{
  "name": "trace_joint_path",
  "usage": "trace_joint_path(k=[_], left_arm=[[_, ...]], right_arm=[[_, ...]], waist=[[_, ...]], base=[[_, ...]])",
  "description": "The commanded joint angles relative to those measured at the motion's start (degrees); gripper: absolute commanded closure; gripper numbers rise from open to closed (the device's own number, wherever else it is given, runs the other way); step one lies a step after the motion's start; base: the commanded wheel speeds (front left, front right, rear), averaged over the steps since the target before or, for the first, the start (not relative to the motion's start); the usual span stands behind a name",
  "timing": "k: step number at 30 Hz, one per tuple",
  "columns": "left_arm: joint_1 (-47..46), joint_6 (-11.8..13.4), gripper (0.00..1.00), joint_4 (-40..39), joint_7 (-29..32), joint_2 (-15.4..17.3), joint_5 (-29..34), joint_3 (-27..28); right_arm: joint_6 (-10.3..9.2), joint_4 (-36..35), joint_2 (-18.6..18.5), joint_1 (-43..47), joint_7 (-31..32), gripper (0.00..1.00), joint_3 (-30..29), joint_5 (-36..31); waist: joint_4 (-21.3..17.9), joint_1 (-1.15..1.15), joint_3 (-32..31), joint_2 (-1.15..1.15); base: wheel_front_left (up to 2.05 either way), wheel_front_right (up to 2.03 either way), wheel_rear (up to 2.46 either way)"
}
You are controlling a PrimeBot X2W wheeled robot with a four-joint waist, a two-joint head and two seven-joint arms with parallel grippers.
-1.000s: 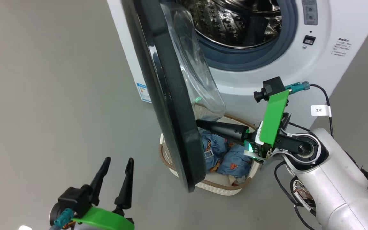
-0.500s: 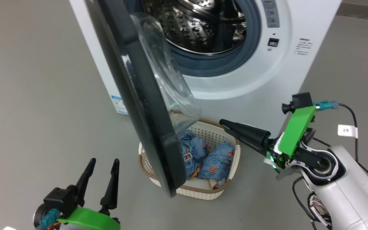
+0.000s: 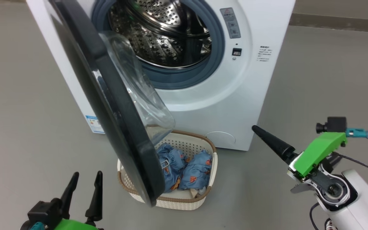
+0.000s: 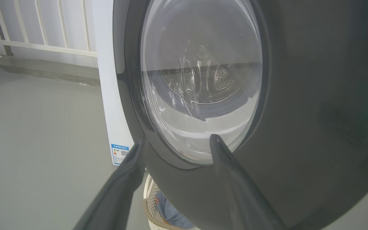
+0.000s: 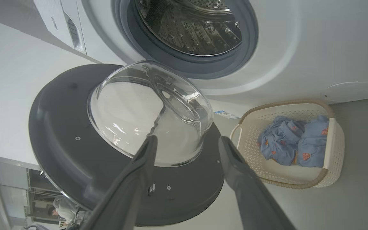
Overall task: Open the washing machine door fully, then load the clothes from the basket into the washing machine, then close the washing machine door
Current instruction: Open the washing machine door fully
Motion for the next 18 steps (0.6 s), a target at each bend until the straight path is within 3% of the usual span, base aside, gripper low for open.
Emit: trace_joint_path(k=[1, 13, 18], left_arm=[[-0.73, -0.21, 0.0, -1.35, -0.54, 1.21, -0.1, 2.39], [0.26, -0.21, 0.0, -1.7, -0.54, 0.88, 0.56, 3.64], [0.72, -0.21, 0.0, -1.71, -0.54, 0.84, 0.56, 4.22]], right_arm=[[0.33, -1.66, -1.01, 0.13, -2.75, 0.0, 1.23, -1.44], [0.33, 2.89, -7.84, 0.8, -30.8, 0.0, 14.62, -9.97], [0.33, 6.3, -9.35, 0.43, -35.17, 0.0, 18.85, -15.01]], waist=[[-1.16, 0.0, -0.54, 0.0], [-2.13, 0.0, -1.08, 0.0], [-2.38, 0.0, -1.09, 0.0]], base=[[0.0, 0.0, 0.0], [0.0, 0.0, 0.0], [0.0, 0.0, 0.0]])
